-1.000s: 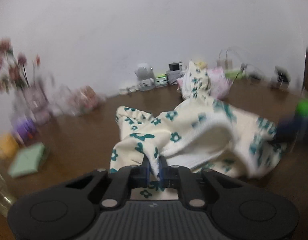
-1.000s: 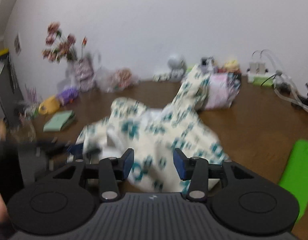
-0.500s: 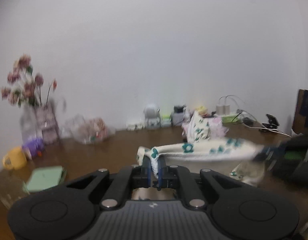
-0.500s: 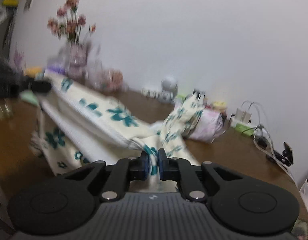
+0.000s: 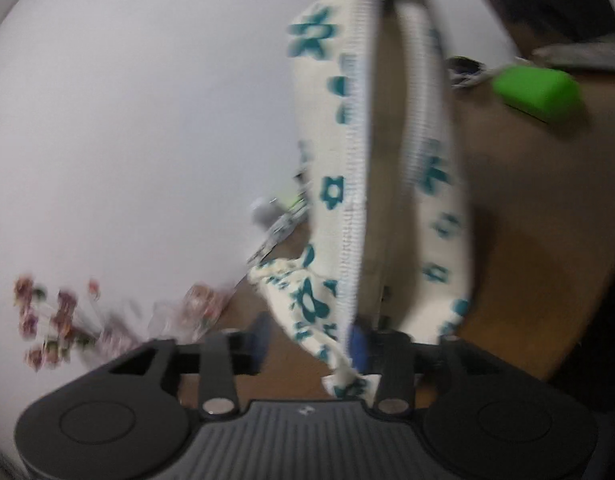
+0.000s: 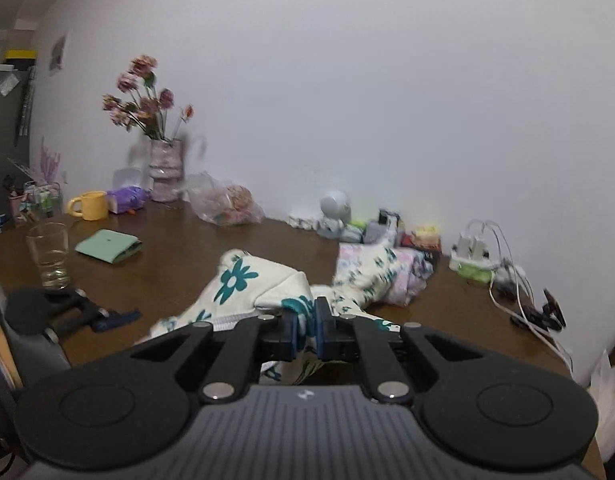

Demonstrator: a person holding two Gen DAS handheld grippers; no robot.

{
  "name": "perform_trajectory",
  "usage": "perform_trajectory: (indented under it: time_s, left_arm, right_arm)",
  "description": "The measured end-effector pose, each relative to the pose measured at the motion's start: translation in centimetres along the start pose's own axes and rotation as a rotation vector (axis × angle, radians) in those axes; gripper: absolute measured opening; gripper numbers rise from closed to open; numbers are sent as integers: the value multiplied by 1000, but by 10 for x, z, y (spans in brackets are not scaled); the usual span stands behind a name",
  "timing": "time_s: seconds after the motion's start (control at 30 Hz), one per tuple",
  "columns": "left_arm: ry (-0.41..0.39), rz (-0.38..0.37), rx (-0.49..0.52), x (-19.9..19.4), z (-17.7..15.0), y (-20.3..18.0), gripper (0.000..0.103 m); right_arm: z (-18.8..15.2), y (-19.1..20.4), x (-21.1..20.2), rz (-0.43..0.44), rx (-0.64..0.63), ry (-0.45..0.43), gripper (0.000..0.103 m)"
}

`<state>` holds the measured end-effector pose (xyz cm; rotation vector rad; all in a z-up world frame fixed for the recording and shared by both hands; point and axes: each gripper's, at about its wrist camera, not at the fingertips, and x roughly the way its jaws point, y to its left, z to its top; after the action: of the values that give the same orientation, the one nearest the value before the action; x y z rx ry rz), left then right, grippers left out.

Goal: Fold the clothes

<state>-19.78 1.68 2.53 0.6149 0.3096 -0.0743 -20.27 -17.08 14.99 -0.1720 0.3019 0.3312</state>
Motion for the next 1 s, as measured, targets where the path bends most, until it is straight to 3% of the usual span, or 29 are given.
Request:
perform_trajectory:
  time_s: [0.1, 0.17, 0.23, 0.37, 0.6, 0.63, 0.73, 0.87, 1.0]
  left_arm:
    - [-6, -54, -68, -2, -1, 13, 41]
    - [-10, -90, -114, -3, -2, 21, 9]
    - [-4, -137, -223, -2, -1, 37, 6]
    - [-25, -151, -262, -5, 14, 46, 4]
    - [-70, -157, -284, -13, 43, 56, 4]
    - [-77, -158, -287, -14, 47, 57, 4]
    - [-112, -164, -290, -20, 62, 61, 4]
    - [-241, -215, -279, -48, 84, 68, 4]
    - [-255, -252, -243, -49, 91, 55, 4]
  right_arm:
    - [-19, 7, 15, -67, -58, 51, 8]
    - [-33, 13, 27, -115, -97, 90, 14]
    - [-47, 18, 39, -163, -137, 129, 57]
    - [-73, 31, 58, -250, -218, 192, 55]
    - [-85, 65, 24, -330, -382, 140, 49]
    - [-81, 62, 19, -340, -374, 125, 39]
    - [-65, 47, 11, -364, -320, 88, 31]
    - [-59, 28, 23, -359, -254, 122, 33]
    - [-53, 10, 34, -353, -187, 156, 33]
